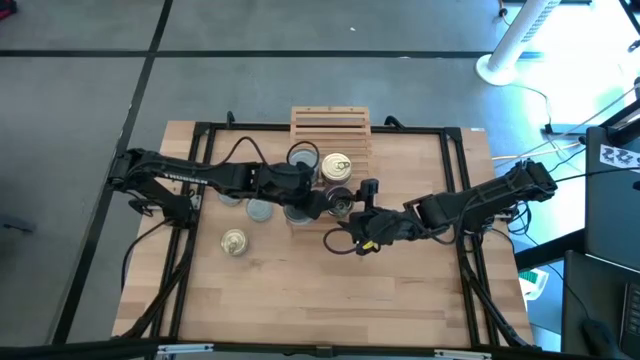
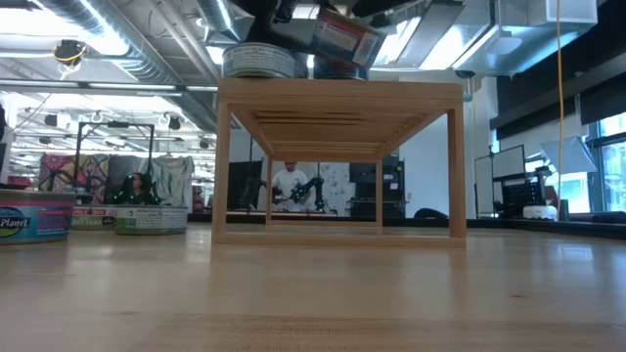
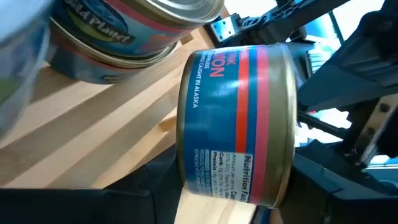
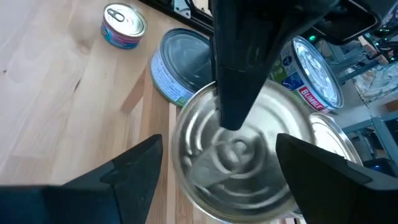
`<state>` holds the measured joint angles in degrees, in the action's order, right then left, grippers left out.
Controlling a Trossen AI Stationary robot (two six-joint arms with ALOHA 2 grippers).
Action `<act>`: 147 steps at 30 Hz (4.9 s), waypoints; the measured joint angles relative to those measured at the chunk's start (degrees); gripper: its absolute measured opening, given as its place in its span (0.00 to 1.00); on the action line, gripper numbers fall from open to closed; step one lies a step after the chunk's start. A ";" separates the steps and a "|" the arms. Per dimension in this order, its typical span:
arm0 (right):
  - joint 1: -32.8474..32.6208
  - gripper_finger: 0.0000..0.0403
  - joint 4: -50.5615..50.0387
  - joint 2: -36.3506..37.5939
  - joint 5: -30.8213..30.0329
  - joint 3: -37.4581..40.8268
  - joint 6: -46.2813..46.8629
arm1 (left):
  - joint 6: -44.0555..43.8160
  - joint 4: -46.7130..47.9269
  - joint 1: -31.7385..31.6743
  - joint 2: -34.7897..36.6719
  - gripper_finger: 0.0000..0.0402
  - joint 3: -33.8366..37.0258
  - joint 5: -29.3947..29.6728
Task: Stack canned seafood by type on shelf
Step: Put the blue tuna can on the shelf
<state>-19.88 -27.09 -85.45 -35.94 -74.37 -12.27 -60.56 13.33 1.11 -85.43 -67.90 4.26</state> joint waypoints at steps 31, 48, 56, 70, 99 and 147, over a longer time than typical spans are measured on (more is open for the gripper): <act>0.04 0.77 -0.11 0.00 0.52 0.02 0.62 | 5.47 -5.20 0.06 -1.97 0.70 0.02 -0.31; 0.07 0.77 0.23 -2.46 -1.91 0.02 1.49 | 5.29 -4.84 0.02 -1.57 0.70 0.07 0.08; 0.15 0.77 0.01 -3.65 -3.78 0.07 1.52 | 5.43 -5.57 -0.02 -1.08 0.70 0.07 0.06; 0.15 0.77 0.02 -3.65 -4.11 0.07 1.51 | 5.62 -5.41 -0.02 -0.09 0.70 0.07 0.39; 0.07 0.77 -0.93 -3.06 -3.30 0.04 3.05 | 12.64 -5.33 0.02 0.27 0.70 0.04 0.36; -11.19 0.77 -6.51 3.89 4.14 0.02 20.24 | 26.30 28.06 27.34 7.46 0.70 0.00 14.68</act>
<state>-31.07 -33.61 -81.56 -31.80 -74.35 7.97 -34.26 41.39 28.45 -77.96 -67.90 18.94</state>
